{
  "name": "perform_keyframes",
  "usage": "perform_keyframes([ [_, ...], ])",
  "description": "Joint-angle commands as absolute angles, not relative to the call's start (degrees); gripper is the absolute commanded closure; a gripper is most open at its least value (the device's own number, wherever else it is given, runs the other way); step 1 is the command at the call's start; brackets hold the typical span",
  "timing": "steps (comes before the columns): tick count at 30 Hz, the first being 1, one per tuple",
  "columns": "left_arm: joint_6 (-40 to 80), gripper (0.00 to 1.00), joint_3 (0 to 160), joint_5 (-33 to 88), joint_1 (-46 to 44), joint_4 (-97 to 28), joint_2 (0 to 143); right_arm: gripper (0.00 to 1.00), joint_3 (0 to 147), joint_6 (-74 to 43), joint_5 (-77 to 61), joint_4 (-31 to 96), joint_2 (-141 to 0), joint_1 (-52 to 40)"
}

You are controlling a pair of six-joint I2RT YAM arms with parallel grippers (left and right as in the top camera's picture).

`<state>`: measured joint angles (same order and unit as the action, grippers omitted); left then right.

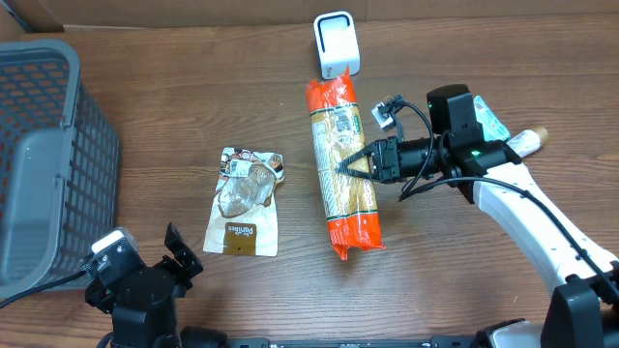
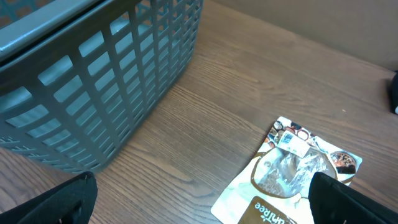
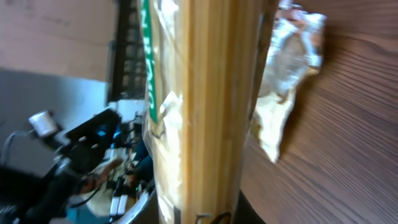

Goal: Scan the item barcode
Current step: 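Lift the spaghetti tube upright with the right gripper, then hold the spaghetti tube's end against the white scanner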

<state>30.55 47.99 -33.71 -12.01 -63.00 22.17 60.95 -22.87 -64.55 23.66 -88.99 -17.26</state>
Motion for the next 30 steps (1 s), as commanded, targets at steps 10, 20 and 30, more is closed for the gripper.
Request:
perform_keyframes([
  [10,31.3,0.01,47.9,-34.7,-12.3,-63.0,22.0,0.96,82.5,-14.5,-20.3,52.0,-88.5,-24.4],
  [20,31.3,0.00,47.9,-34.7,-12.3,-63.0,22.0,0.96,95.2,-4.1,24.9,45.5,-100.2,-30.1],
  [30,31.3,0.00,47.9,-34.7,-12.3,-63.0,22.0,0.96,95.2,28.3,43.1,17.4,-113.7,-31.2],
])
